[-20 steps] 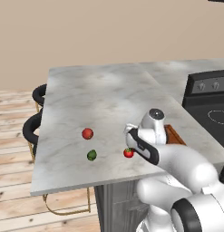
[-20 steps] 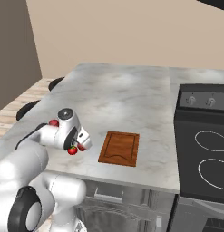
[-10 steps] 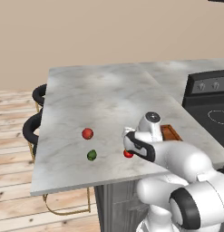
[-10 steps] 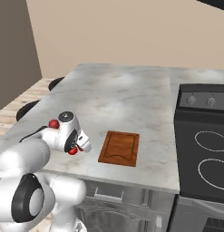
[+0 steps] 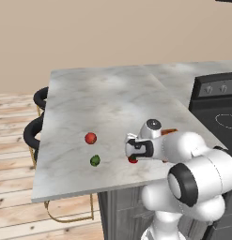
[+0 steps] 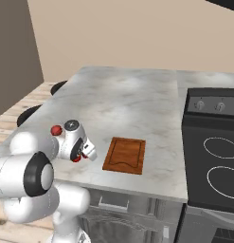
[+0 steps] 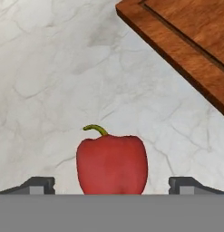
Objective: Place the avocado, onion, tomato, and bell pepper on the cutting board.
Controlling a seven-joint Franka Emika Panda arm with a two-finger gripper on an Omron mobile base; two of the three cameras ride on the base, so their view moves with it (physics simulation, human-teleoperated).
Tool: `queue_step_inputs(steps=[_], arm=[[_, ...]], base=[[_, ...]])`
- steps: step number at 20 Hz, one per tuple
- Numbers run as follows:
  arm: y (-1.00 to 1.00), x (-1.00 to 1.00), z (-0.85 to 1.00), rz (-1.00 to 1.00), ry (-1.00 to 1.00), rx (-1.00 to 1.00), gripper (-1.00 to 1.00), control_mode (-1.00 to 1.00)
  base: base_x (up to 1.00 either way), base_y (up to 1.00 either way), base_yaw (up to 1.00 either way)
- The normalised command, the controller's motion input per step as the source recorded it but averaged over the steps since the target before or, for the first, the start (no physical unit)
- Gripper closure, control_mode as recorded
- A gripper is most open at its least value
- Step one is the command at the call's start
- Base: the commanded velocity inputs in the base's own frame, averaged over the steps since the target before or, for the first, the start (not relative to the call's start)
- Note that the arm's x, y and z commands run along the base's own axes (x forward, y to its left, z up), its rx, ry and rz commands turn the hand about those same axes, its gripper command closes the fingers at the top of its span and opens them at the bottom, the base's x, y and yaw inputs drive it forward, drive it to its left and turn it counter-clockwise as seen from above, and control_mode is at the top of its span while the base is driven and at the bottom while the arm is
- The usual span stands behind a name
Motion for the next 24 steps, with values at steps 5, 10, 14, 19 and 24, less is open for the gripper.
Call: queue_step_inputs(steps=[5, 10, 14, 19, 24], arm=[[0.0, 0.3, -0.25, -0.03, 0.0, 0.0, -1.0, -1.0], [0.0, 0.24, -0.25, -0.01, 0.0, 0.0, -1.0, -1.0], [0.0, 0.19, -0.32, -0.01, 0.0, 0.0, -1.0, -1.0], [0.02, 0.1, -0.22, 0.0, 0.0, 0.0, 1.0, -1.0], [0.0, 0.0, -0.01, 0.0, 0.0, 0.0, 1.0, -1.0]], base=[[0.0, 0.0, 0.0], [0.0, 0.0, 0.0], [0.0, 0.0, 0.0], [0.0, 0.0, 0.0], [0.0, 0.0, 0.0]])
